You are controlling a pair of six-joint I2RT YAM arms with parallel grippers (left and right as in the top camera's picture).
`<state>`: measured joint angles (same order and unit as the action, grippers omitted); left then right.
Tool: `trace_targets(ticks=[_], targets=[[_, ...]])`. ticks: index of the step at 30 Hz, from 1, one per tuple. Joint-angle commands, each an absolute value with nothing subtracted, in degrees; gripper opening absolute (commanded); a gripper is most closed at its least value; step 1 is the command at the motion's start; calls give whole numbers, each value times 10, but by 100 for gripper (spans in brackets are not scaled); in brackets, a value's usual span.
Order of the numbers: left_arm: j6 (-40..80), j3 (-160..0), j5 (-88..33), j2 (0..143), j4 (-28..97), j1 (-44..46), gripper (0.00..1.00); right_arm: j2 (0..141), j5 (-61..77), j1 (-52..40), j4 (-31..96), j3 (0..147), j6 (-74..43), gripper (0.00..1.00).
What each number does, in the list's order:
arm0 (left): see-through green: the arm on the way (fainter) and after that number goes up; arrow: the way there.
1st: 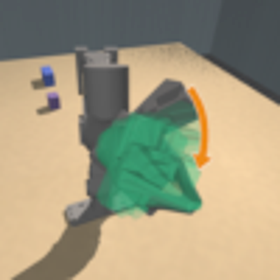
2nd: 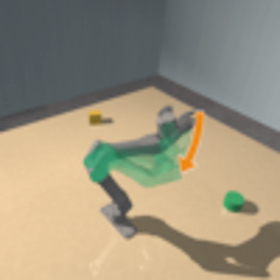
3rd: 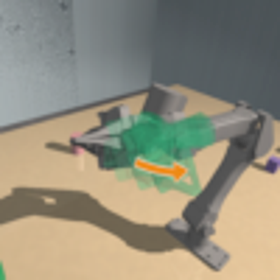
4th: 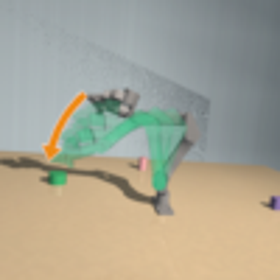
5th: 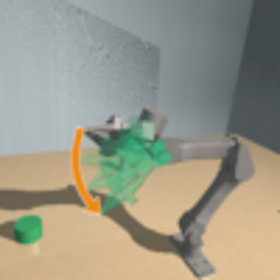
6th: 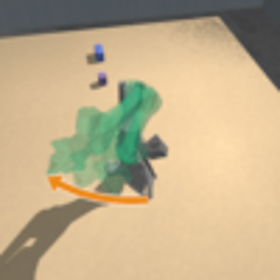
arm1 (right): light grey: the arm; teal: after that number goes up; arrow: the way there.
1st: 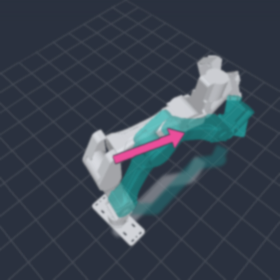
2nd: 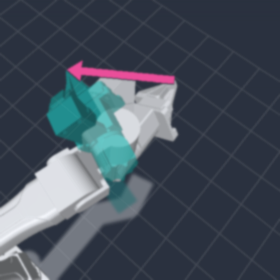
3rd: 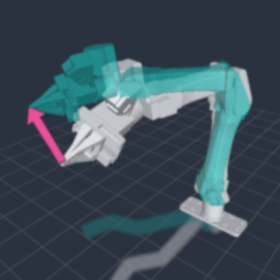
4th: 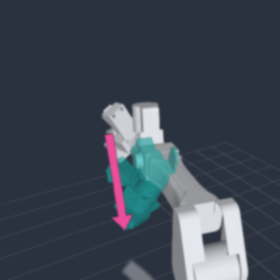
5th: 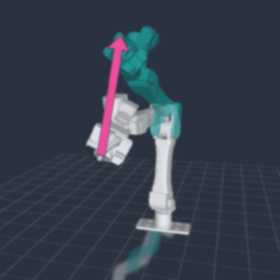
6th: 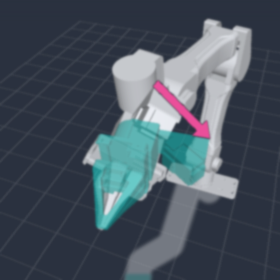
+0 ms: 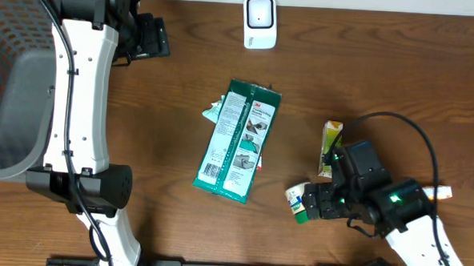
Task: Scan the item barcode
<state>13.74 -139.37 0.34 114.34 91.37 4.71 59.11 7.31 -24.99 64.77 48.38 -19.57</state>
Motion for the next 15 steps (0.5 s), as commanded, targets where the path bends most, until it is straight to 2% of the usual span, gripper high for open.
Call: trace_targets(ticks=[1, 11, 15], targets=[[143, -1393, 5, 1134, 917, 47, 87, 599, 100, -252, 623, 440, -274, 90], [143, -1393, 5, 1134, 917, 47, 87, 608, 111, -255, 540, 338, -307, 88], [143, -1393, 5, 1134, 917, 47, 87, 608, 110, -268, 505, 317, -307, 81]])
